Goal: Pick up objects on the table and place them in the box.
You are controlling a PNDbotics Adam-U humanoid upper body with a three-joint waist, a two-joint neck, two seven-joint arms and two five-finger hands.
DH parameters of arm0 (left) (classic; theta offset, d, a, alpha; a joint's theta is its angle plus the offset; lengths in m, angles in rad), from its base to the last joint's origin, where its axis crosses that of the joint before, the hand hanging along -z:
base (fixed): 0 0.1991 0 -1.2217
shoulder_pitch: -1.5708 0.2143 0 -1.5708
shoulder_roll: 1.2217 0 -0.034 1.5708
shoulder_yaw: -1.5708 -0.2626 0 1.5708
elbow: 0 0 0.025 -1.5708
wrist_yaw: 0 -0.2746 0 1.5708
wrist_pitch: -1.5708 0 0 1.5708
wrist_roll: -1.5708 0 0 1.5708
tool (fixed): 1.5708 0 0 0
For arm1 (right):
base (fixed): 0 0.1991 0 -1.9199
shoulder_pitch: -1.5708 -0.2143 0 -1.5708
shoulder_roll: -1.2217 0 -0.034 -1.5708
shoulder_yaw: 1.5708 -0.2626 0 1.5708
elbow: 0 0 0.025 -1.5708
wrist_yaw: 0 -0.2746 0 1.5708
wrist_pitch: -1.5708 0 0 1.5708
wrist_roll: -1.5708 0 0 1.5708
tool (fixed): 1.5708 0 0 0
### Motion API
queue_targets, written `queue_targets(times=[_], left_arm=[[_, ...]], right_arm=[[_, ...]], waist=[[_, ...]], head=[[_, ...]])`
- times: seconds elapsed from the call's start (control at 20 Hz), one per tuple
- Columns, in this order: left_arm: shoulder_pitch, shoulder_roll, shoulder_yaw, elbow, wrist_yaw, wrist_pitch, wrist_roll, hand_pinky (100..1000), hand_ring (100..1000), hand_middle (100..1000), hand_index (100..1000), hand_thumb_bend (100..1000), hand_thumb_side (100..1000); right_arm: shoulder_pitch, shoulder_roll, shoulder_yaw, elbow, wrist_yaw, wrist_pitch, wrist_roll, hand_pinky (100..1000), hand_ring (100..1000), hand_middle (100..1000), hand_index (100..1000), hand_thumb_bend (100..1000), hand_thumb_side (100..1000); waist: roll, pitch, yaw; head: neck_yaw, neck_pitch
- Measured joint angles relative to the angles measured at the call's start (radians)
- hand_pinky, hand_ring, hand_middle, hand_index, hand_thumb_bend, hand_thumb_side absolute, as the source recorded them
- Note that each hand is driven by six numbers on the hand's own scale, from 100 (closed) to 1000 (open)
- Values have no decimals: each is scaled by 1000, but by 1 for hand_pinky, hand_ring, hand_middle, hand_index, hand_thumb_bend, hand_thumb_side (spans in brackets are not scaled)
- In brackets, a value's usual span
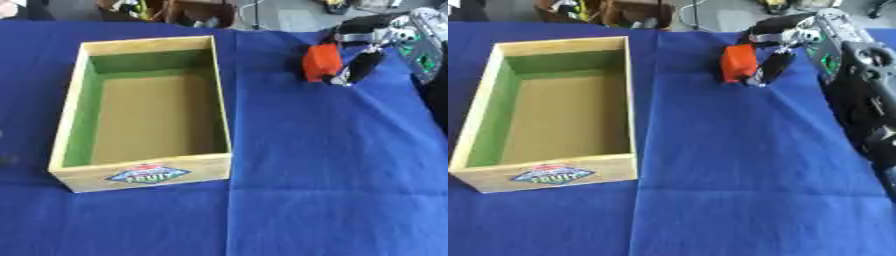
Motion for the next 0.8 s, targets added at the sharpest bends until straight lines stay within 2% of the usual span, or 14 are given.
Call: queue_targets(times=[0.05, 0.1, 0.2, 0.4, 0.8], left_arm=[[0, 0, 0, 0, 0, 0, -1, 642, 816, 786, 768, 100, 994], [0, 0, 0, 0, 0, -1, -1, 641, 816, 786, 768, 100, 994], [1, 0, 0, 0, 0, -1, -2, 641, 816, 786, 768, 100, 994], [2, 0, 0, 0, 0, 0, -3, 641, 815, 786, 768, 100, 994], [2, 0, 0, 0, 0, 1, -7, 641, 815, 786, 768, 100, 995]], right_arm=[[0, 0, -1, -3, 0, 0, 0, 736, 747, 611, 660, 100, 428], [0, 0, -1, -6, 0, 0, 0, 736, 747, 612, 659, 100, 401], [0, 0, -1, -8, -2, 0, 0, 735, 758, 622, 649, 100, 406], [0, 0, -8, -17, -17, 4, 5, 733, 768, 696, 614, 100, 402], [-3, 0, -27, -52, -71, 22, 22, 733, 764, 688, 587, 100, 393]], waist=[[0, -1, 0], [0, -2, -1], [-1, -4, -2], [-3, -13, -5], [-6, -28, -8]], head=[[0, 2], [0, 3], [1, 3], [1, 4], [6, 12]])
